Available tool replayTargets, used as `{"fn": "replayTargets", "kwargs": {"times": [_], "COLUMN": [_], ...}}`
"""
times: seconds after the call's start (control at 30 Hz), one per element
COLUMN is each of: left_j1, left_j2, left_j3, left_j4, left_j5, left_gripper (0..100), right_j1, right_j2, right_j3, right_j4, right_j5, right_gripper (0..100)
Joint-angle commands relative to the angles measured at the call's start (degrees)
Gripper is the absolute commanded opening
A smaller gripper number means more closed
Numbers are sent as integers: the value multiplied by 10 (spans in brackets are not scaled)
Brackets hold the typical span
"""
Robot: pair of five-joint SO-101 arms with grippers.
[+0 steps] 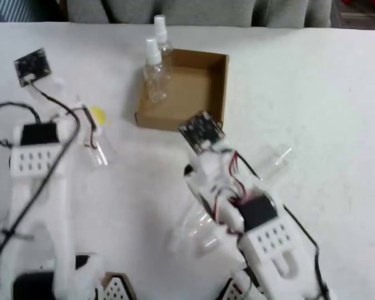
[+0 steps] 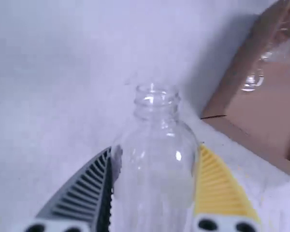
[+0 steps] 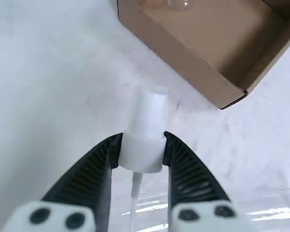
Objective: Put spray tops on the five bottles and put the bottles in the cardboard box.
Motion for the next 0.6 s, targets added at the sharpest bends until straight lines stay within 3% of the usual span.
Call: {"fn": "replayTargets", "kwargs": {"times": [0.0, 0.13, 0.2, 0.33, 0.57], "left_j1": [83, 152, 189, 262, 285], "left_j2": [-150, -242, -289, -393, -605], "left_j3": [68, 180, 244, 371, 541], "left_j4": [-73, -170, -221, -287, -329], "left_j5": [-11, -21, -68, -144, -157], "left_gripper": [27, 27, 27, 24, 24], "right_j1": [9, 54, 79, 119, 147], "right_j2": [-109, -220, -274, -360, -444], "right_j3": [28, 81, 108, 171, 310], "right_j4": [21, -2, -24, -80, -335], "right_j5": [-6, -7, -10, -99, -201], "right_gripper": [15, 15, 15, 15, 15]}}
